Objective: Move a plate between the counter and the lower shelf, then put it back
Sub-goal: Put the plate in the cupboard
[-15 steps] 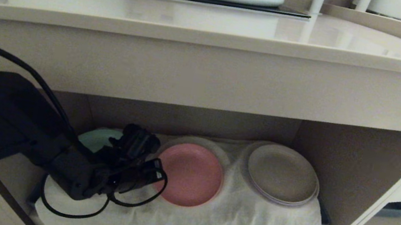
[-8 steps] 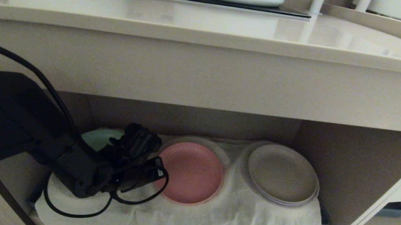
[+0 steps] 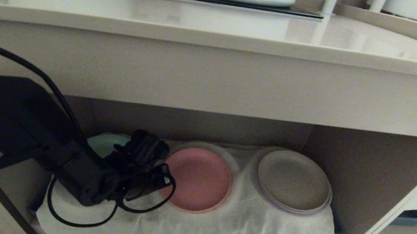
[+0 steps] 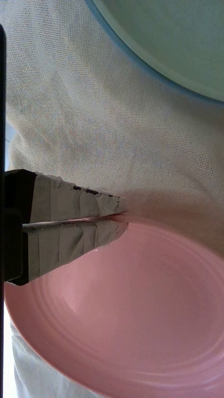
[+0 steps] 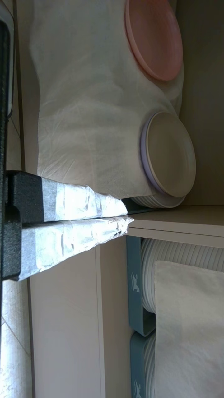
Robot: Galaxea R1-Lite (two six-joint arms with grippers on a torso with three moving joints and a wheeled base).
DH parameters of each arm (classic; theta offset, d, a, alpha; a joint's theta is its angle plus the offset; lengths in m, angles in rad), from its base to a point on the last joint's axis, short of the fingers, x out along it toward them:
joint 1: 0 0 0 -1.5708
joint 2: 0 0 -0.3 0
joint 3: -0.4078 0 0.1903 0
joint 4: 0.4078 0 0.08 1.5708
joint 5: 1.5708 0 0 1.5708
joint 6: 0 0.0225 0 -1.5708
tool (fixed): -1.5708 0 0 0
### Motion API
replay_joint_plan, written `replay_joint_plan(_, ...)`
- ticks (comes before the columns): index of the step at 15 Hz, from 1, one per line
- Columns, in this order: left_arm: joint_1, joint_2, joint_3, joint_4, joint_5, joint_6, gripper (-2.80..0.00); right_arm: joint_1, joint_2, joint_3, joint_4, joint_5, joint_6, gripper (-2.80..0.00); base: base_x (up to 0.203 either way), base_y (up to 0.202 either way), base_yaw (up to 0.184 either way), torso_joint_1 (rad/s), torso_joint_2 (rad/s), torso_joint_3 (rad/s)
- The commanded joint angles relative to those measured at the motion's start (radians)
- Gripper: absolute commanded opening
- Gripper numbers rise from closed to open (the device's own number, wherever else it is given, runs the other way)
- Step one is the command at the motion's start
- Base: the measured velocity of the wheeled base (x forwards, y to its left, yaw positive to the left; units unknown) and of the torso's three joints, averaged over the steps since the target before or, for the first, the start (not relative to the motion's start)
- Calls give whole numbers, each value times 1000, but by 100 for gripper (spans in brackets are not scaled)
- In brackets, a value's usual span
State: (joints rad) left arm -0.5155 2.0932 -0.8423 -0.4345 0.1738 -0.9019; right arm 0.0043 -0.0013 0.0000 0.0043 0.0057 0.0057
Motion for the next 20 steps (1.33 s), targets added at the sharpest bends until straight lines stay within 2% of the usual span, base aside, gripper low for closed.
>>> replay_joint_plan(1,0,1,0,-3,1,-6,-280,0,1,0,0,0,0,-280,0,0,0,0,0,0)
replay_joint_plan(9,-1,5,-7,-6,1,-5,-280,0,1,0,-1,0,0,-280,0,0,0,0,0,0)
replay_joint_plan(10,-1,8,-6,-4,2,-3,0,0,1,0,0,0,0,-280,0,0,0,0,0,0)
replay_joint_plan(14,-1,5,-7,-9,4,-5,0,1,1,0,0,0,0,-280,0,0,0,0,0,0)
replay_joint_plan(16,-1,4,-6,-9,4,-5,0,34,1,0,0,0,0,-280,0,0,0,0,0,0)
replay_joint_plan(18,-1,1,-6,-9,14,-5,0,0,1,0,0,0,0,-280,0,0,0,0,0,0)
replay_joint_plan(20,-1,-3,-2,-9,20,-6,0,0,1,0,0,0,0,-280,0,0,0,0,0,0)
